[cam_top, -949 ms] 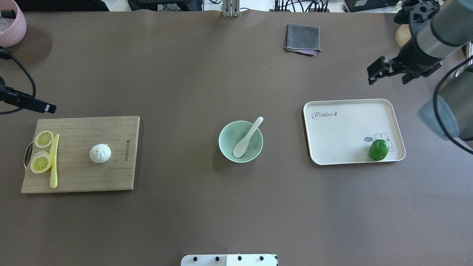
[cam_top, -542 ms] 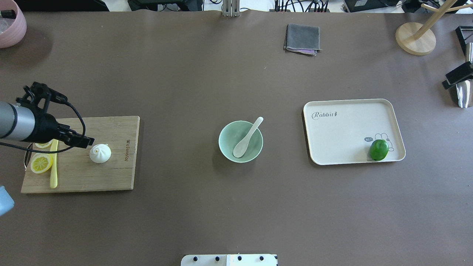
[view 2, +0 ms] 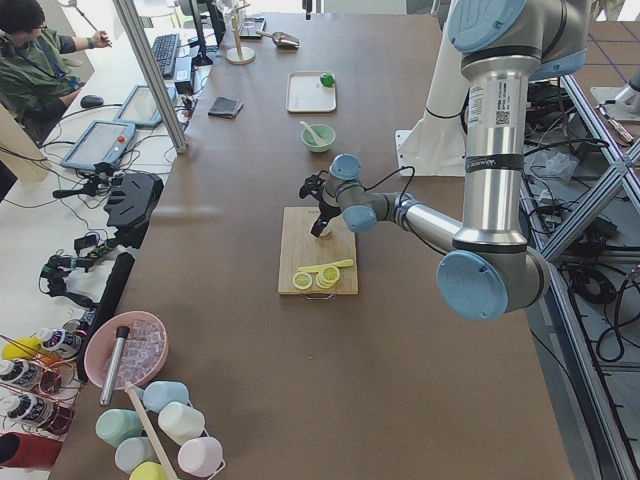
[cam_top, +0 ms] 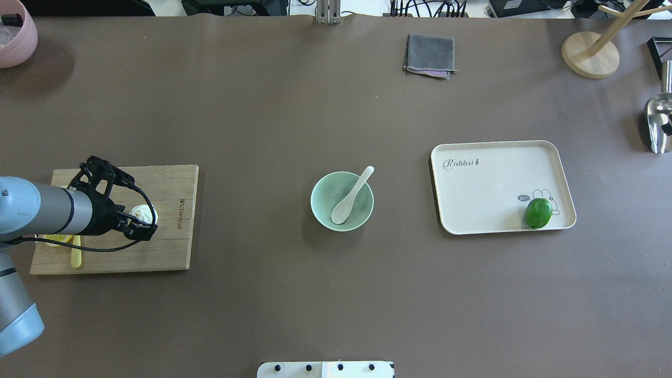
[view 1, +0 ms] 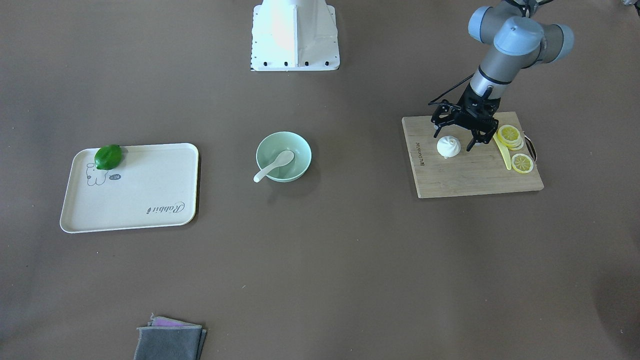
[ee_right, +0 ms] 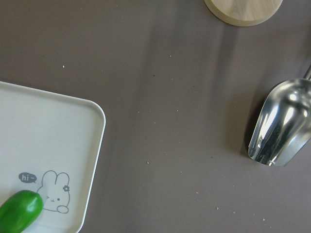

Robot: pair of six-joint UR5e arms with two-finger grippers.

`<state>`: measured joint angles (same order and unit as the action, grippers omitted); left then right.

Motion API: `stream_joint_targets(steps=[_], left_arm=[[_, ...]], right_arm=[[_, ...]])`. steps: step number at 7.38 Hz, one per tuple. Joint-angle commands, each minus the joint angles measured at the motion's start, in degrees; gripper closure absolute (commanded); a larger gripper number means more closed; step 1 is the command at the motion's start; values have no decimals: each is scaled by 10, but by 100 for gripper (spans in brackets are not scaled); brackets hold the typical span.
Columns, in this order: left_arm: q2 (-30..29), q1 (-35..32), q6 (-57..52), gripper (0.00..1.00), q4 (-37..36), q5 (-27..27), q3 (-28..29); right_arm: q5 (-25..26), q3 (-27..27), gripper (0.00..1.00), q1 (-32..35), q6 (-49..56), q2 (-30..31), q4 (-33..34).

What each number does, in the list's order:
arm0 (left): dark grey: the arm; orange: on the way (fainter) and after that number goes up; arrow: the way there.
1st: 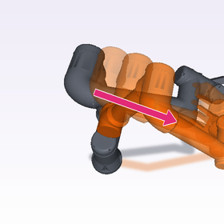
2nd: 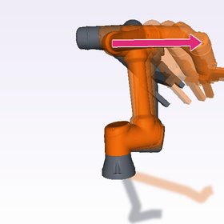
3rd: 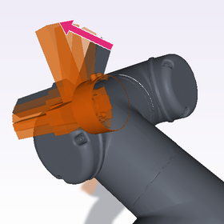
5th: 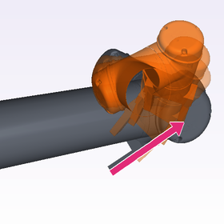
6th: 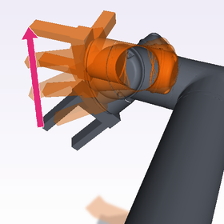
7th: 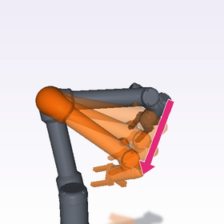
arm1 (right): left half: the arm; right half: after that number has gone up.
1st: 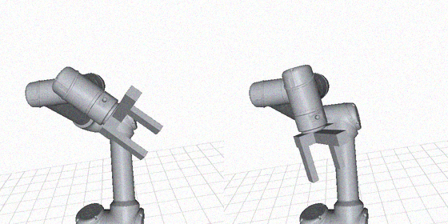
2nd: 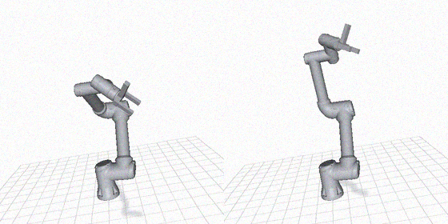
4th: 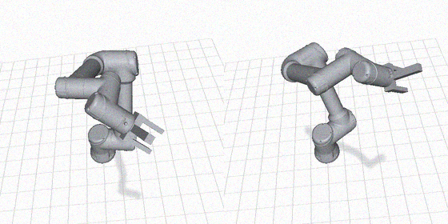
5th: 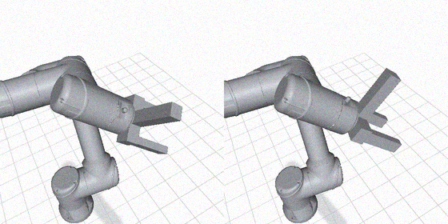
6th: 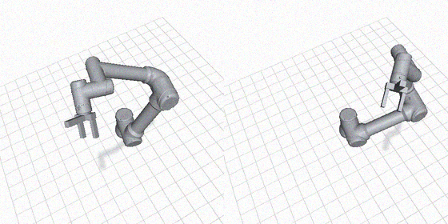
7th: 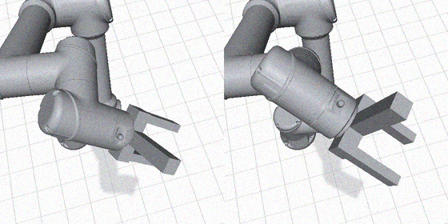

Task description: Put spoon and bun in bowl

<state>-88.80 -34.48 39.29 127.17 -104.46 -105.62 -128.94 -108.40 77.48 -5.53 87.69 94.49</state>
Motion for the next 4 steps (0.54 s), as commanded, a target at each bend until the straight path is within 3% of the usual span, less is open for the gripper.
stream_joint_targets(steps=[1, 2, 3, 4], left_arm=[[-8, 4, 0, 59, 0, 3, 8], [-13, 4, 1, 80, 0, 3, 7], [-22, 3, 2, 89, -1, 2, 2], [-46, 2, 2, 89, -3, 0, -1]], right_arm=[[0, -1, 0, 0, -4, 0, 0], [0, -1, 0, 0, -4, 0, 0], [0, -1, 0, 0, -4, 1, 0], [0, -2, 0, 0, -4, 1, 0]])
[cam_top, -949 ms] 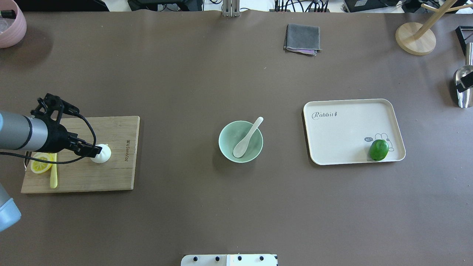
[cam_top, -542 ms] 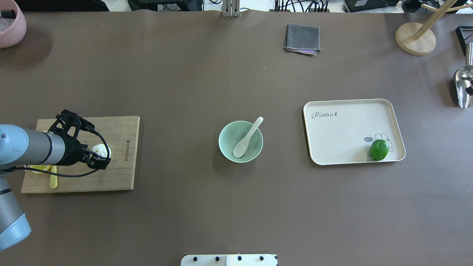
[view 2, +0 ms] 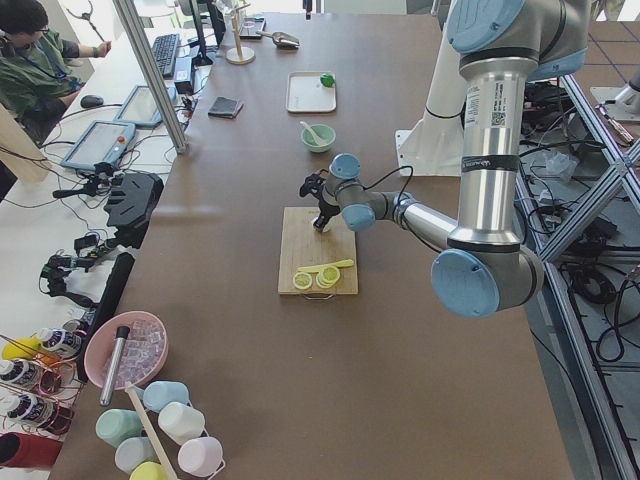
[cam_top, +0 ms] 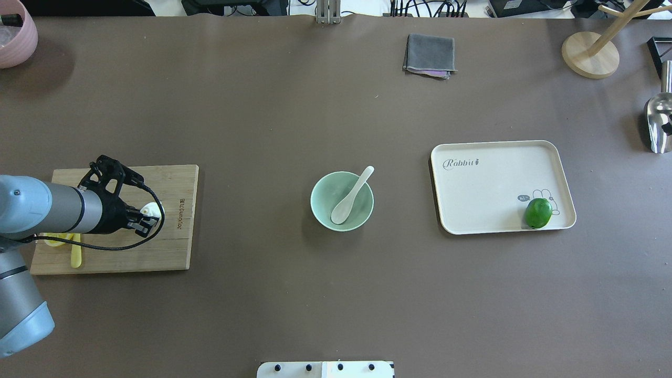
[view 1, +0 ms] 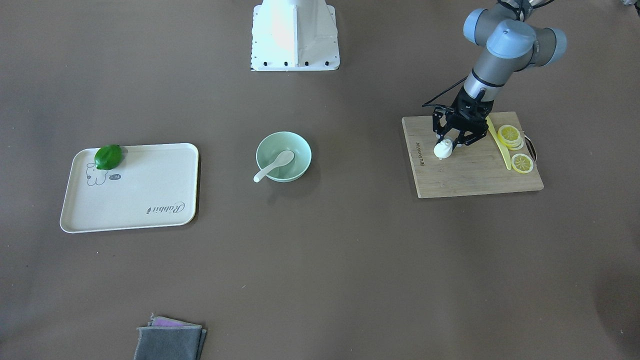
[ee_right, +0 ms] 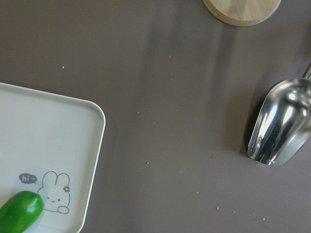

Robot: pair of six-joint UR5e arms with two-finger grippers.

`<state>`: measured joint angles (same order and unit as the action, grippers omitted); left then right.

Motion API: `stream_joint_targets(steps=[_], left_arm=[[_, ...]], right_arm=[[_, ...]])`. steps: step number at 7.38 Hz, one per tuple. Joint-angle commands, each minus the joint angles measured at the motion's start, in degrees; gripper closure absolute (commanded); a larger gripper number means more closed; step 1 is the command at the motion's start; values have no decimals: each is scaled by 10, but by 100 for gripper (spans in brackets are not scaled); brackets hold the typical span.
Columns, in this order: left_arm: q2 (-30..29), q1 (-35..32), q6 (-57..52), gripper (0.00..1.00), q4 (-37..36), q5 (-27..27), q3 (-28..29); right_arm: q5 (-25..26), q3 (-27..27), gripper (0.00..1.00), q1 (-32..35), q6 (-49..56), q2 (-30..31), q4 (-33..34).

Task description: Put spoon and bun in bowl

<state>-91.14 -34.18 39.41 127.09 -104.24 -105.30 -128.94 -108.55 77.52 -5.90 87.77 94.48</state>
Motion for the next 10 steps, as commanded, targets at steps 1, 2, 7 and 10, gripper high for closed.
stream_joint_targets(steps=[1, 2, 7, 10], left_arm=[[-60, -1, 2, 89, -7, -3, 0], [-113, 0, 21, 87, -10, -2, 17], [-352, 102, 174, 50, -4, 56, 124], [-362, 103, 198, 3, -3, 90, 135]], right_arm=[[0, -2, 0, 0, -1, 0, 1], [0, -3, 0, 0, -2, 1, 1], [-1, -3, 0, 0, -2, 6, 1], [-1, -3, 0, 0, -3, 5, 1]])
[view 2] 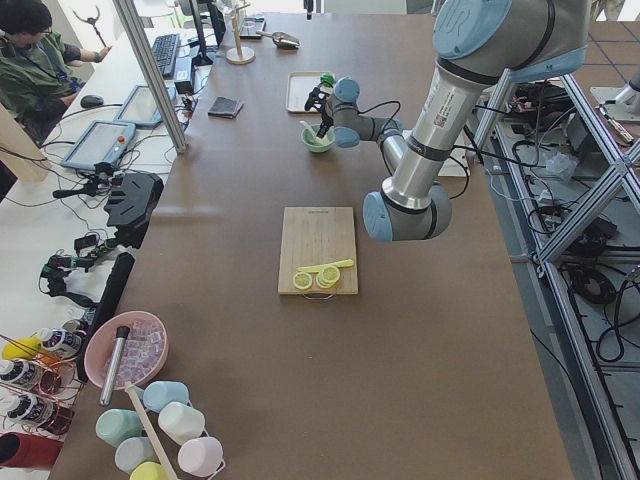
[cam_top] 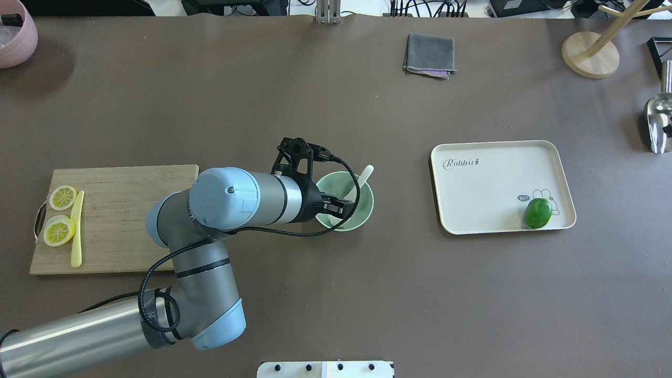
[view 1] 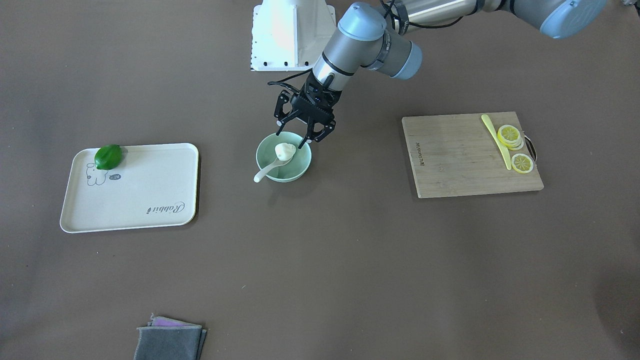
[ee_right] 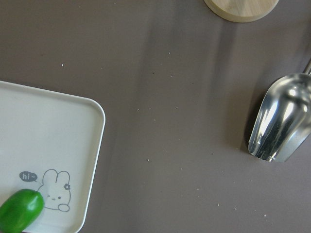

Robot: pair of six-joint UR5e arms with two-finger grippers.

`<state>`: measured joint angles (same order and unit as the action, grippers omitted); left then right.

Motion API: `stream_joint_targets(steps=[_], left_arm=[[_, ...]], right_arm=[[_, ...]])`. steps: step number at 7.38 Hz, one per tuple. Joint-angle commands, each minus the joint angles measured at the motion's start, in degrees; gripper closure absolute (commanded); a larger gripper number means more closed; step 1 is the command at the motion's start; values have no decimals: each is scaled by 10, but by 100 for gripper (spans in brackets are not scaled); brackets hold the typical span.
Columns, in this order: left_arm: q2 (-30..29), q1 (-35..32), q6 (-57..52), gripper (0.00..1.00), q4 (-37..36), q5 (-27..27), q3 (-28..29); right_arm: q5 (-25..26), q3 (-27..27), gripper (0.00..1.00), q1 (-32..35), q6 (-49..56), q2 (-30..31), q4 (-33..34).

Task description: Put spoon and bun in bowl

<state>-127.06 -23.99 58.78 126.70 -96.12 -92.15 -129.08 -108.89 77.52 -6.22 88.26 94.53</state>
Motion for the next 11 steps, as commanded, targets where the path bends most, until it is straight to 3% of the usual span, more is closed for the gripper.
stream_joint_targets(steps=[1, 2, 4, 5, 7, 8, 9, 11], left_arm=[[-3, 0, 5, 3, 0, 9, 6], [1, -4, 6, 3, 0, 9, 6], [72, -49, -8, 2, -1, -4, -7], [120, -103, -48, 2, -7, -73, -22], [229, -282, -198, 1, -7, -266, -36], [277, -374, -312, 1, -10, -327, -33], [315, -457, -406, 1, -41, -344, -30], [324, -602, -673, 1, -227, -384, -26]], right_arm=[[0, 0, 0, 0, 0, 0, -1], [1, 3, 0, 0, 0, 1, 0], [2, 8, 0, 0, 7, 14, -1], [1, 5, 0, 0, 6, 26, -1], [2, 6, 0, 10, 6, 50, -1], [2, 5, 0, 24, 8, 66, -1], [2, 5, 0, 39, 10, 78, -1], [2, 10, 0, 63, 58, 94, -1]])
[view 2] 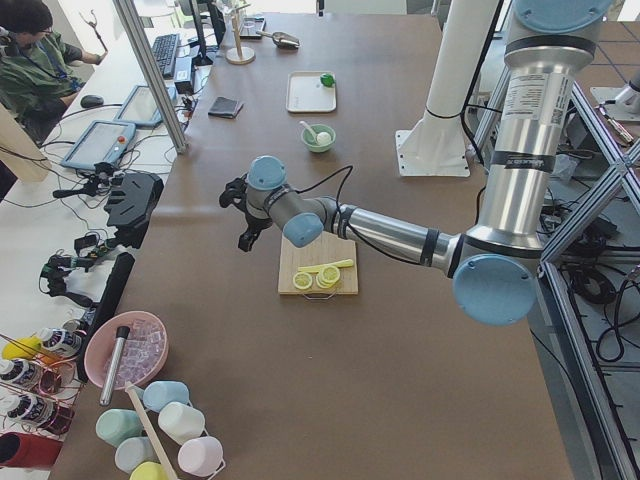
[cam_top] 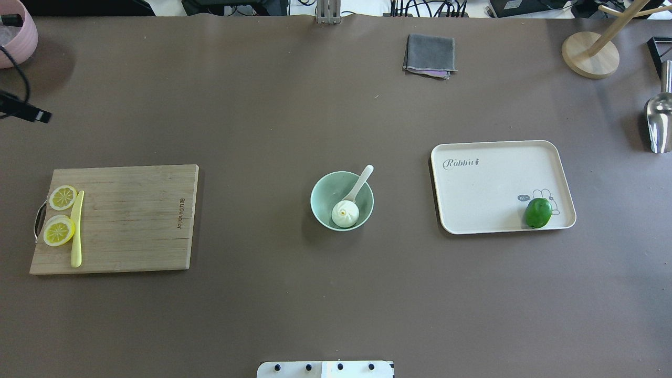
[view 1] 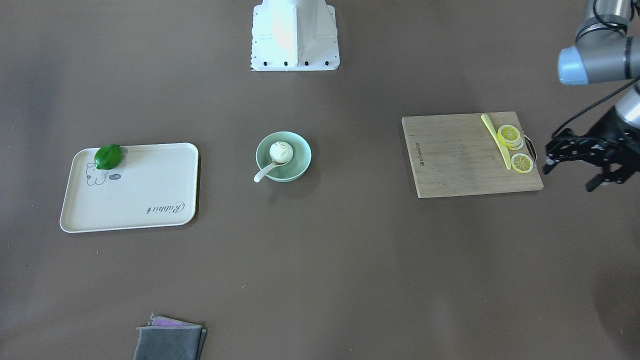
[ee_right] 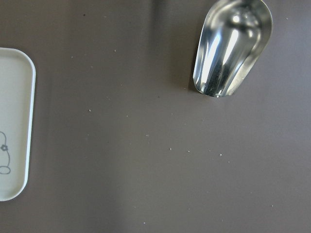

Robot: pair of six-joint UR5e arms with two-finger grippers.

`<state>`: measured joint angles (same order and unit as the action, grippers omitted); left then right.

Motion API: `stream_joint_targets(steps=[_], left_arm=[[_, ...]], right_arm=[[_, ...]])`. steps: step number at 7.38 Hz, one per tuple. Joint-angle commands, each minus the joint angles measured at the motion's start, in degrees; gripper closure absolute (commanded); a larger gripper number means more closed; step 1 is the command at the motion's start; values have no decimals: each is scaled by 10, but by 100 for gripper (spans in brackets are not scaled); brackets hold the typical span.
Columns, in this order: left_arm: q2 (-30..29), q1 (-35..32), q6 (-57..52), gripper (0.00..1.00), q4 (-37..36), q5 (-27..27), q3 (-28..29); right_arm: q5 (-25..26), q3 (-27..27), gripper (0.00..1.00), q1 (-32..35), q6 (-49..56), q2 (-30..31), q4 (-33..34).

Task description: Put spoon and bun in bowl

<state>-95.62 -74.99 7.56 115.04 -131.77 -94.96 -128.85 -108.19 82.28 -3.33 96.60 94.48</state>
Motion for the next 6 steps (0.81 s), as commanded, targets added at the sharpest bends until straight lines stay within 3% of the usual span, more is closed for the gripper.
stream_joint_targets(steps=[1, 3, 4, 6], left_arm=[[7, -134, -254, 1, -198, -39, 2], [57, -145, -304, 1, -202, 3, 37], [54, -184, -300, 1, -203, 0, 39], [77, -193, -281, 1, -208, -11, 27]], right_arm=[[-1, 2, 0, 26, 47, 20, 0], [-1, 3, 0, 32, 48, 28, 0], [-1, 2, 0, 33, 48, 29, 0], [-1, 3, 0, 34, 47, 29, 0]])
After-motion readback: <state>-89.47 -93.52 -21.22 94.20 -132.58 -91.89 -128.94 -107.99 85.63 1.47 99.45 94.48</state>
